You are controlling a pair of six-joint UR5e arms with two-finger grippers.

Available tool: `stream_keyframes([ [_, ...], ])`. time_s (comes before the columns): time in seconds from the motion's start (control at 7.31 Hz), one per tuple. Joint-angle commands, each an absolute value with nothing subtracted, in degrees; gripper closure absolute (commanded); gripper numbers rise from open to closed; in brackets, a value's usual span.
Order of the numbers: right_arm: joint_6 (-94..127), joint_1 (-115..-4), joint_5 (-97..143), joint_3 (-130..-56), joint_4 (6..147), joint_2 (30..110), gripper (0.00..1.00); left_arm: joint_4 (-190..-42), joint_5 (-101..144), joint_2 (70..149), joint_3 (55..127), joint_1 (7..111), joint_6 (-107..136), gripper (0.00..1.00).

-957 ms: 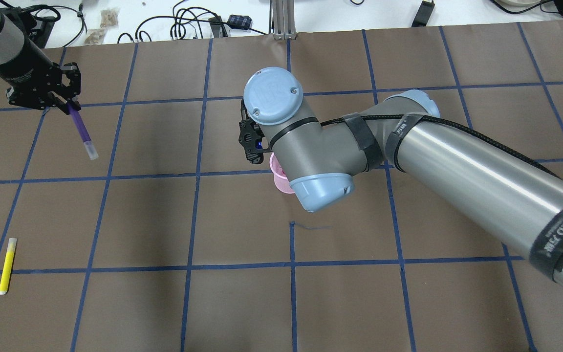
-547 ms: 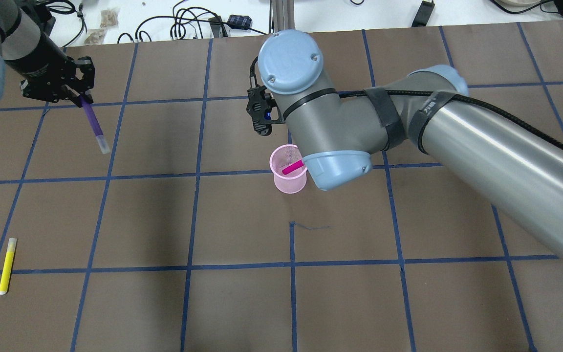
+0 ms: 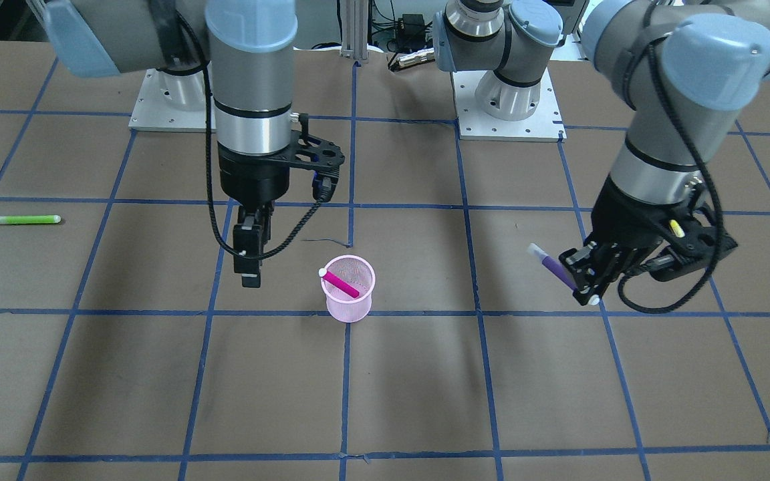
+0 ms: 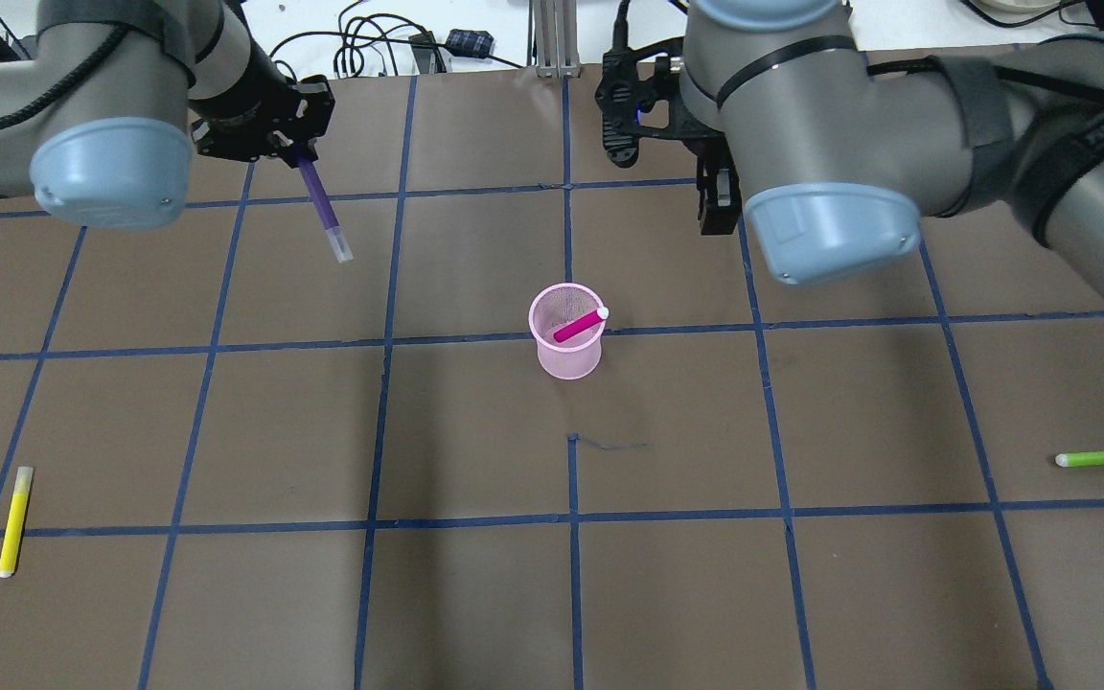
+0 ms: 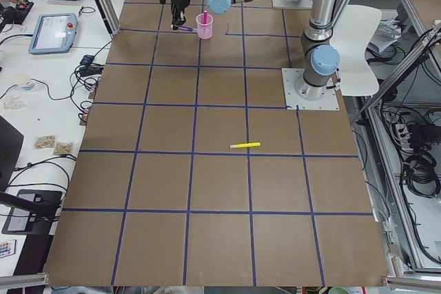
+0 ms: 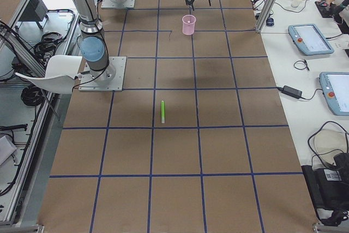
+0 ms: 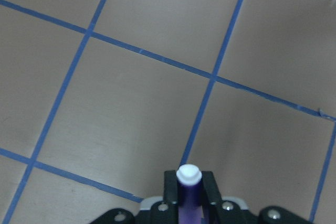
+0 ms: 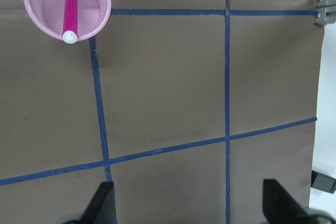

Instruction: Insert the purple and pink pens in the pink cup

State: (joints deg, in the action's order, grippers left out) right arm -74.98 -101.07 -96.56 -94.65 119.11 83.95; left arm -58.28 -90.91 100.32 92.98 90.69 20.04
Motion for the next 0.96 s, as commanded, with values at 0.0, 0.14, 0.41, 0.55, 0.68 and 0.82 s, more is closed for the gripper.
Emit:
stream_keyframes([
  [0.0, -73.84, -94.77, -91.77, -93.87, 110.26, 89.19, 0.0, -50.76, -90.97, 100.55, 96.57, 95.78, 26.25, 1.0],
  [0.14, -69.39, -93.96, -90.71, -93.95, 108.3, 90.95, 0.0, -45.49, -91.05, 101.33, 98.68, 98.06, 28.19, 1.0],
  [0.41, -59.28, -94.04, -90.88, -93.6, 107.15, 91.67, 0.0, -42.89, -96.2, 102.74, 99.84, 103.33, 33.37, 1.0],
  [0.55, -50.45, -94.57, -90.62, -93.86, 107.14, 91.84, 0.0, -42.8, -97.89, 103.35, 99.84, 106.49, 36.7, 1.0],
  [0.68, -42.01, -94.74, -90.79, -93.78, 107.05, 91.93, 0.0, -41.15, -100.52, 104.32, 99.93, 108.61, 38.57, 1.0],
  [0.82, -37.05, -94.75, -90.79, -93.78, 107.05, 91.93, 0.0, -38.52, -102.11, 105.46, 99.93, 110.02, 39.11, 1.0],
])
